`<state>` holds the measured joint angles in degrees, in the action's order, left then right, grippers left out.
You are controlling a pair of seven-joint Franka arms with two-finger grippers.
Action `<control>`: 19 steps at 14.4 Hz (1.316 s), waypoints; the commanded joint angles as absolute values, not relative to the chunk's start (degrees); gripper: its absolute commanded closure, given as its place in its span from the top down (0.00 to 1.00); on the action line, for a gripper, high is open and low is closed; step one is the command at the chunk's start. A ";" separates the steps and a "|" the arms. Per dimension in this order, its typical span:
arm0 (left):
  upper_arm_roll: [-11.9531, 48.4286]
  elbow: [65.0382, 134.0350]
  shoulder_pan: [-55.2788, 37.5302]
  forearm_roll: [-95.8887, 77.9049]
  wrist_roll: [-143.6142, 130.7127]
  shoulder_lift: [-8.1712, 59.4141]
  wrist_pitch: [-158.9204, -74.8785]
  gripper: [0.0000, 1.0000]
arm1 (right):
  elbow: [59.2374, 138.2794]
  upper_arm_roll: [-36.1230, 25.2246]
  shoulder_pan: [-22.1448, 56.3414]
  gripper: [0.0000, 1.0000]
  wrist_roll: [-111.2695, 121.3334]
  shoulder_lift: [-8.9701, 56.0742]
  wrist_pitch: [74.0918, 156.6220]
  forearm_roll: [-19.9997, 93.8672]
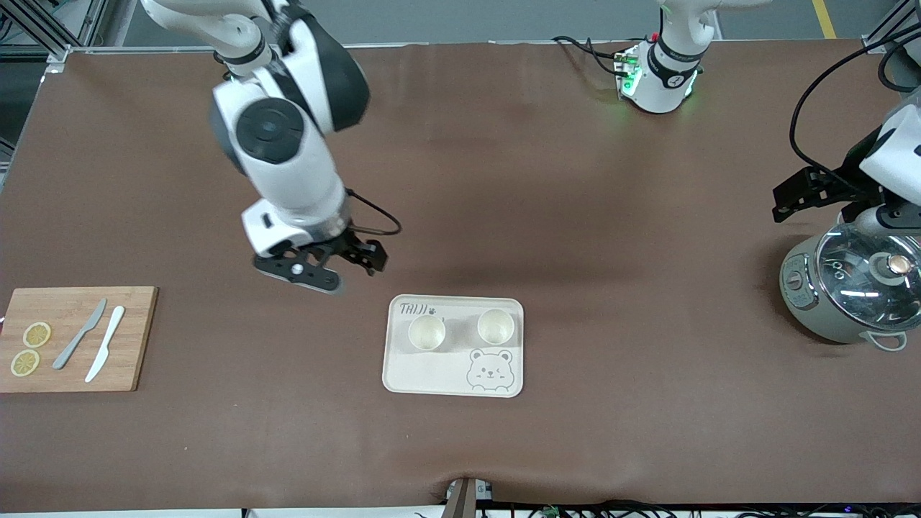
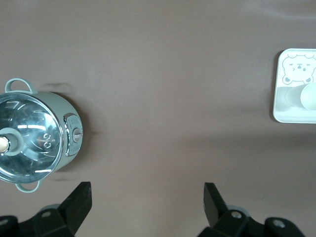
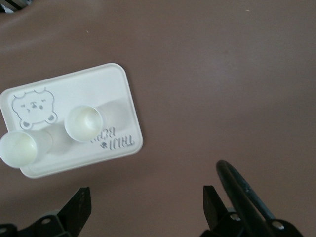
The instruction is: Place white IKEA cup upright on tray with both arms
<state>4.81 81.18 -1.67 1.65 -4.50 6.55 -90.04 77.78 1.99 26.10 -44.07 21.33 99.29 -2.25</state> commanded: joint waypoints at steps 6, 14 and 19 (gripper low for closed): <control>4.75 81.39 -1.32 2.55 -3.69 5.98 -92.11 1.00 | 78.05 2.37 10.04 1.00 -20.16 12.57 86.06 0.79; 5.18 81.39 -0.53 2.11 -4.83 5.45 -91.76 1.00 | 76.73 2.37 -2.72 1.00 -4.22 12.66 83.85 0.70; 5.36 81.12 -0.53 1.85 -4.22 4.57 -88.95 1.00 | 77.43 2.20 -5.70 1.00 -1.25 13.62 87.53 -0.62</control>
<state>5.10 81.09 -0.62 1.73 -4.51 5.87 -90.32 77.25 1.42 -3.42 -3.90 13.14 86.08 -0.30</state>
